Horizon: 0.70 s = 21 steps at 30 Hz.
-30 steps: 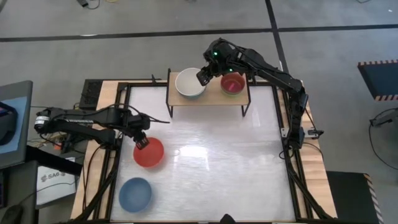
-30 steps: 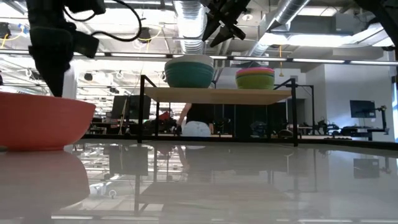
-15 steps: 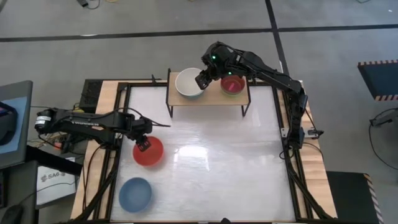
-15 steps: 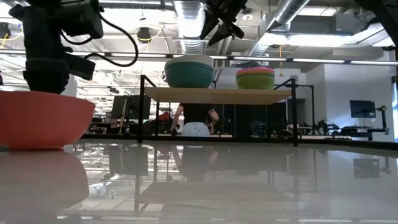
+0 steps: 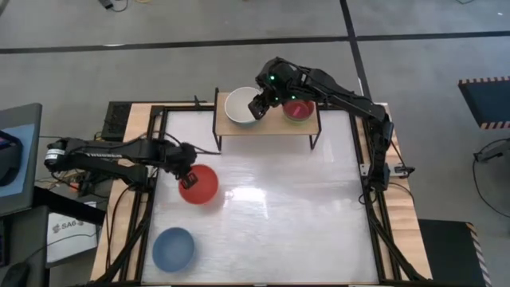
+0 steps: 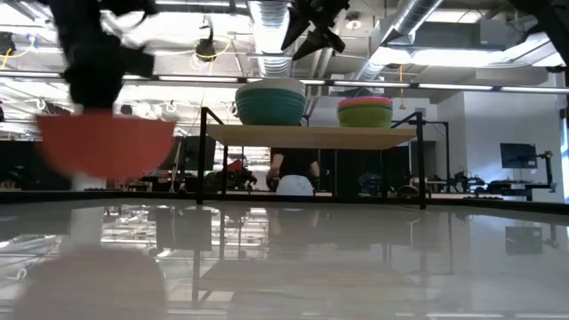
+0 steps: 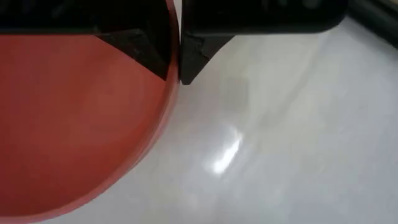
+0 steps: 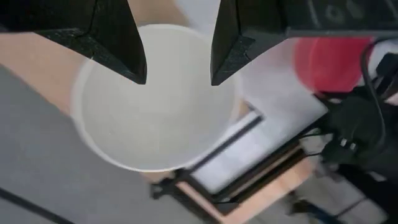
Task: Place and stack bowls onto a shelf
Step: Stack the orange bowl on top of the white bowl on the shelf
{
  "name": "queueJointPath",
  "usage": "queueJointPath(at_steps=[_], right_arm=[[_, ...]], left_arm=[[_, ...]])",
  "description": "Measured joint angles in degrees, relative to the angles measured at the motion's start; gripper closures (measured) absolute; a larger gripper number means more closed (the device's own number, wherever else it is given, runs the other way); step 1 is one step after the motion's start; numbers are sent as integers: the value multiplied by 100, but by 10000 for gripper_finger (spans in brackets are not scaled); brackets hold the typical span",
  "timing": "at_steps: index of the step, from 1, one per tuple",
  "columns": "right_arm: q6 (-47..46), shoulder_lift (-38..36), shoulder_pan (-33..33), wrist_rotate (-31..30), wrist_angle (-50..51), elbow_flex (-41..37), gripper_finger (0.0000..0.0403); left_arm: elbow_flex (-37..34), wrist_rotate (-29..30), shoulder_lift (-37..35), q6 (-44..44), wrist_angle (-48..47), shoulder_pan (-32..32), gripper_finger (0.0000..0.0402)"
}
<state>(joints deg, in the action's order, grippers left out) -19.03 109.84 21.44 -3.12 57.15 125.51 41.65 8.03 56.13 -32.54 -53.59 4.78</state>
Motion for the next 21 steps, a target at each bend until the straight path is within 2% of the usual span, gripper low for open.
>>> queueJointPath(at_steps=[5,8,13,17,21], right_arm=[[261,0,-232,524,-302,0,200],[505,0,-419,630,-520,0,200],[894,-137,-802,401,-1202,-4,200],[1317,-277,-1120,175,-1843,2,200],[1560,-264,-1283,-60,-2164,0,200]], left_arm=[[1098,371,0,670,-64,32,401],[1780,724,23,934,-194,128,401],[2549,1518,21,1108,-320,304,401],[2792,2145,55,1297,-275,396,401],[2971,2835,256,1603,154,538,401]])
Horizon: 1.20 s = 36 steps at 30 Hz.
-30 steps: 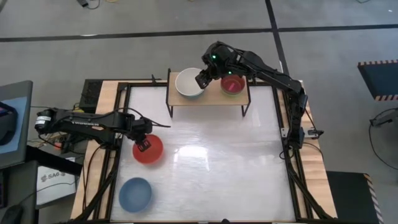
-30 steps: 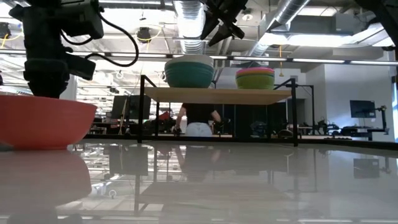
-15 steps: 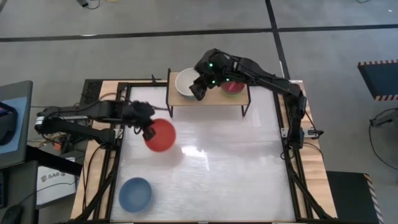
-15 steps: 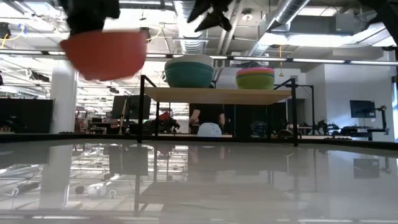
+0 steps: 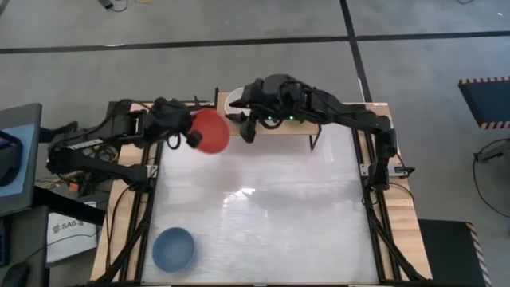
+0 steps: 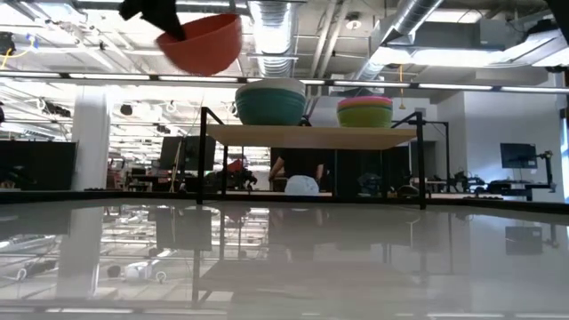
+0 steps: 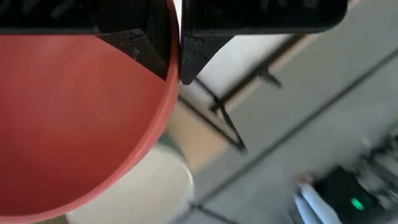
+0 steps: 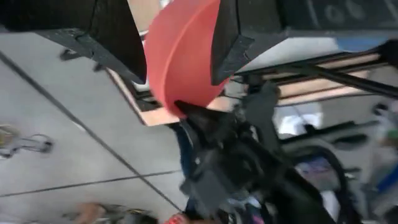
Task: Place and stack bowls onto a shelf
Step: Stack the orange bowl on top of the white bowl on the shelf
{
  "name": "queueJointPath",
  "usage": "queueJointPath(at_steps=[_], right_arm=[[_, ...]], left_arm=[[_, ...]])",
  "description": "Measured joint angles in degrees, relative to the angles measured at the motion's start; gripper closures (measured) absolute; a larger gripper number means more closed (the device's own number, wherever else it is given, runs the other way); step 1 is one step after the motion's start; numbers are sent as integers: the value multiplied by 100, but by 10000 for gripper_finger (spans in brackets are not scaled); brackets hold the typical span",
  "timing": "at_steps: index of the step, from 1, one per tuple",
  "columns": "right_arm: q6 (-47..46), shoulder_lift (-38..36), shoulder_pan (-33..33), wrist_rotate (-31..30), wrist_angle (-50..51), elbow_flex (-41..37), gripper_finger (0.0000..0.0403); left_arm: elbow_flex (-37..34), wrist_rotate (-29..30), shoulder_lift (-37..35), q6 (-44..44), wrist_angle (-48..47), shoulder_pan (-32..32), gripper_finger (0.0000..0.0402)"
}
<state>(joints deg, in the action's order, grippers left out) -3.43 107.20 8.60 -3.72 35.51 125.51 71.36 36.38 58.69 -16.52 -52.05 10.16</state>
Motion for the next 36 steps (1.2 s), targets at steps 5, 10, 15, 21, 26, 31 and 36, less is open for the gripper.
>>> queueJointPath(at_steps=[5,10,15,21,26,31,36], right_arm=[[339,194,-70,-940,233,-15,200],[497,279,-77,-1497,491,10,200],[342,385,-20,-1689,1063,-8,200],[-25,461,54,-1770,1570,-2,223],[-76,468,98,-1889,1569,-2,292],[-348,490,305,-1741,1554,-13,373],[-757,502,567,-1333,1638,68,380]], left_arm=[[311,368,439,677,800,56,401],[724,601,881,1258,962,39,401],[1061,653,1214,1783,958,-61,401],[1274,573,1384,2544,1175,-234,401],[1293,418,1406,2631,1324,-241,393],[1304,-145,1404,2276,1423,-254,339],[1304,-236,1349,1914,1298,-247,268]])
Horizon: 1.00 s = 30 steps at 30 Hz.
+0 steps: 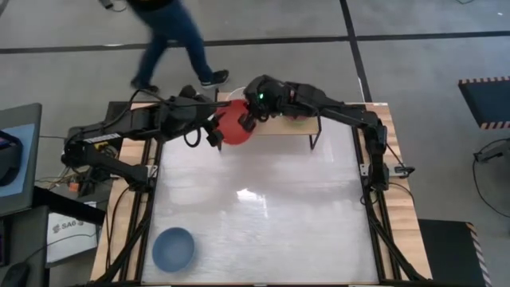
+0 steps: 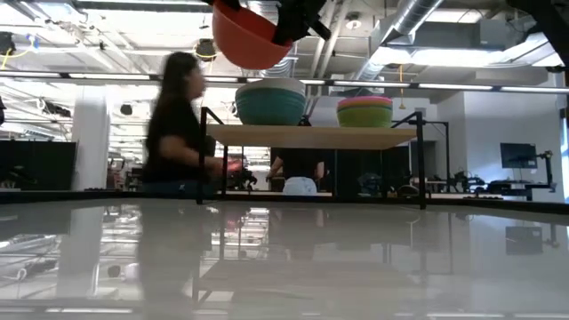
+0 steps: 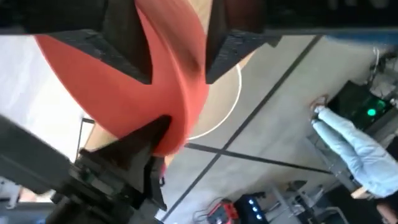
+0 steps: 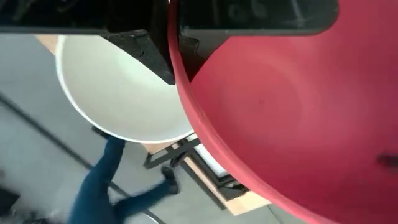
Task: Place and stack bowls onto a shelf
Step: Stack the orange bowl on top of the white bowl on the shelf
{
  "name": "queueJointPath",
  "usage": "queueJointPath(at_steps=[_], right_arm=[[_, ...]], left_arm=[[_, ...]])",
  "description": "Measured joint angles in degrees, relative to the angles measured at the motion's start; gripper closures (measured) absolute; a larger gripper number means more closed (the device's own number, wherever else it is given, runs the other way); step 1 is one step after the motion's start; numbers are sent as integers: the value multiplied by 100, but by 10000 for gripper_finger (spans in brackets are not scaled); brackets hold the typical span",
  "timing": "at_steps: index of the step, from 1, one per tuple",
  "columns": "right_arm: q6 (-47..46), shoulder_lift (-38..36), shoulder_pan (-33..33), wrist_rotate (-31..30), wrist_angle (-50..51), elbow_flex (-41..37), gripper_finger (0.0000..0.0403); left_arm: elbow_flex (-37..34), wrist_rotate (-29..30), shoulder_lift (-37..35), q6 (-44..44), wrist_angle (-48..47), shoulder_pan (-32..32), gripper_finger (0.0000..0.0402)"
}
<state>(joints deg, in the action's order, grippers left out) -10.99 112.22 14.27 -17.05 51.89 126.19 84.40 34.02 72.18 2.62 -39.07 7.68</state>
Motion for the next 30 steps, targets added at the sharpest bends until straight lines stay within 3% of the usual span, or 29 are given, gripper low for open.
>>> queueJointPath(at_steps=[8,12,18,30], right_arm=[[-1186,-17,763,553,43,105,378],[-1460,-21,1085,571,244,105,377],[-1745,100,1481,808,898,103,376],[-1556,434,1425,1445,1064,103,343]], left_arm=[[-9,506,-306,-276,-272,2,210],[-9,851,-438,-460,-449,7,206],[-10,874,-503,-775,-773,42,205],[-13,770,-469,-1117,-997,116,205]])
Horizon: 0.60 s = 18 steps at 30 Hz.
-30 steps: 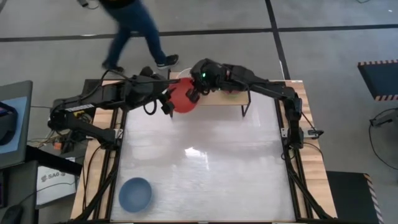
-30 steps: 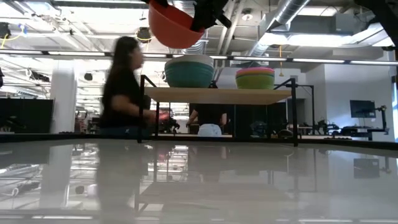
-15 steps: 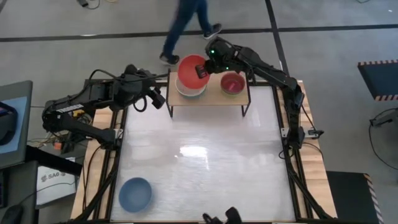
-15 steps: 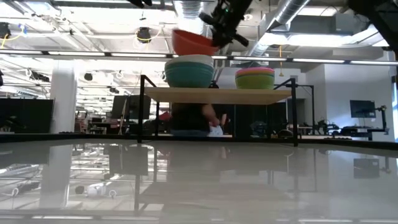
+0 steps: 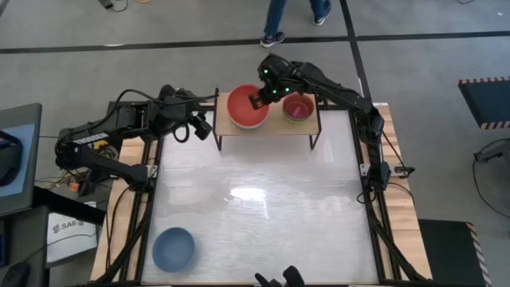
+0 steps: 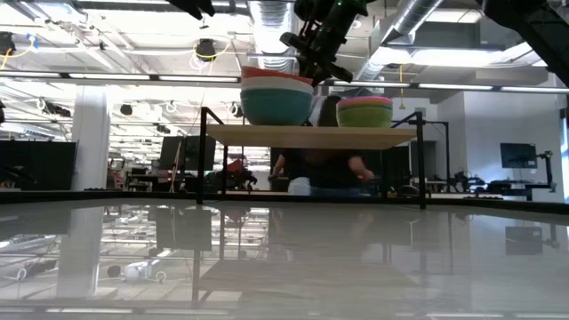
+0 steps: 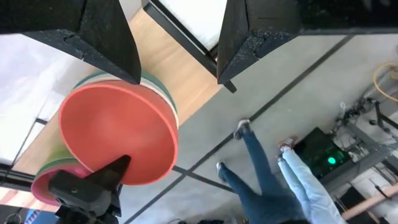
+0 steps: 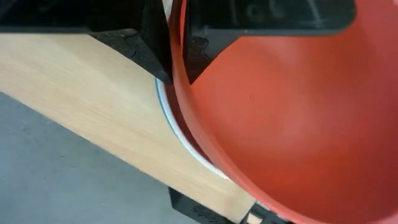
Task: Place and stack bowls onto a shelf
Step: Stack the orange bowl on top of the white bowl on the shelf
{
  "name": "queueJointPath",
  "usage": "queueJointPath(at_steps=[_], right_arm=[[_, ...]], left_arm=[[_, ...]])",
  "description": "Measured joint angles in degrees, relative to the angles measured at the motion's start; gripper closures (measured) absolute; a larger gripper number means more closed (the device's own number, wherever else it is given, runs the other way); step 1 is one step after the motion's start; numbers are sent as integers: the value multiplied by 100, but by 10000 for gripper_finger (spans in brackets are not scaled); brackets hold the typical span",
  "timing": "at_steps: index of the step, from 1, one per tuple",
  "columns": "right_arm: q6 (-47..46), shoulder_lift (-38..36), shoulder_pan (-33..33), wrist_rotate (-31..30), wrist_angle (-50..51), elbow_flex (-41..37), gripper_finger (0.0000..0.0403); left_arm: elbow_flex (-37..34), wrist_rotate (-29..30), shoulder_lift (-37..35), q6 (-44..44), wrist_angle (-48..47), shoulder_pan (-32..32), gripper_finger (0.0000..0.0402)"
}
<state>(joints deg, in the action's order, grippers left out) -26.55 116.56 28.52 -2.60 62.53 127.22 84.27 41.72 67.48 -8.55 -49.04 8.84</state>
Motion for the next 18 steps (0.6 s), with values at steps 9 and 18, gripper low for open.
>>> queueJointPath(at_steps=[9,18], right_arm=[[-76,-40,102,633,-104,0,304],[-235,-51,305,1409,-142,2,303]], left_arm=[[-2,-467,0,-609,-541,0,205],[-34,-1106,14,-799,-723,-2,205]])
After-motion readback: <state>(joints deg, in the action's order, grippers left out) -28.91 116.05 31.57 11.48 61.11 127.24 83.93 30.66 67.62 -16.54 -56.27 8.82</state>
